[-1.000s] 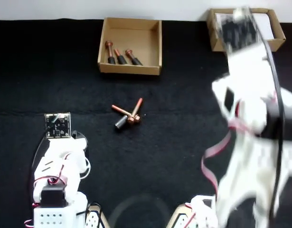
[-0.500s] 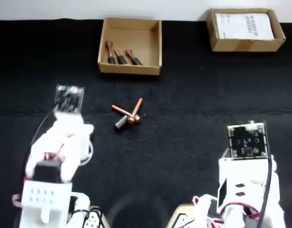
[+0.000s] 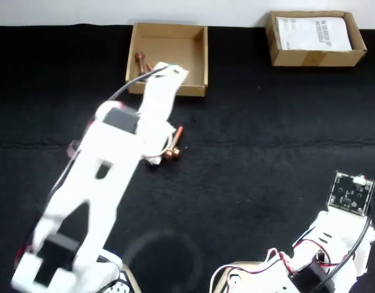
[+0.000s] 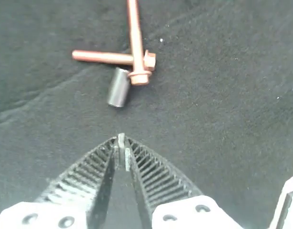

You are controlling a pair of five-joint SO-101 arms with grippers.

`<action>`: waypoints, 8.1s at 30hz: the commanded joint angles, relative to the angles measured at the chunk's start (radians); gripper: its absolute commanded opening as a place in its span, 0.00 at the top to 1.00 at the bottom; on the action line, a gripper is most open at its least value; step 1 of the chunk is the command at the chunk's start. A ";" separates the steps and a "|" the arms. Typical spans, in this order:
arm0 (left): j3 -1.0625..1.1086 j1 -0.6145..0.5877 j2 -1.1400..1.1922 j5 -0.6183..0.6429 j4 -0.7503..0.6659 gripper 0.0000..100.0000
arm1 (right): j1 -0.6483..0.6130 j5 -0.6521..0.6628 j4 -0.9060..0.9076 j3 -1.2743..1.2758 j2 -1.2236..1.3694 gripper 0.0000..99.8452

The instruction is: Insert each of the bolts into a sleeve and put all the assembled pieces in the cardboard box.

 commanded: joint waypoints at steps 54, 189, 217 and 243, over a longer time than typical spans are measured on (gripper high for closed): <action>-0.954 -0.002 0.981 -0.006 0.262 0.87 | -0.042 0.015 -0.189 0.206 -0.077 0.99; -1.794 0.113 0.496 0.308 0.350 0.99 | -1.247 -0.624 -0.745 0.469 -0.070 0.99; -0.150 0.186 -0.420 0.153 -0.265 0.99 | -1.349 -0.626 -0.855 0.555 -0.073 0.99; 0.068 0.278 -0.447 0.157 -0.629 0.99 | -1.349 -0.626 -0.826 0.555 -0.077 0.99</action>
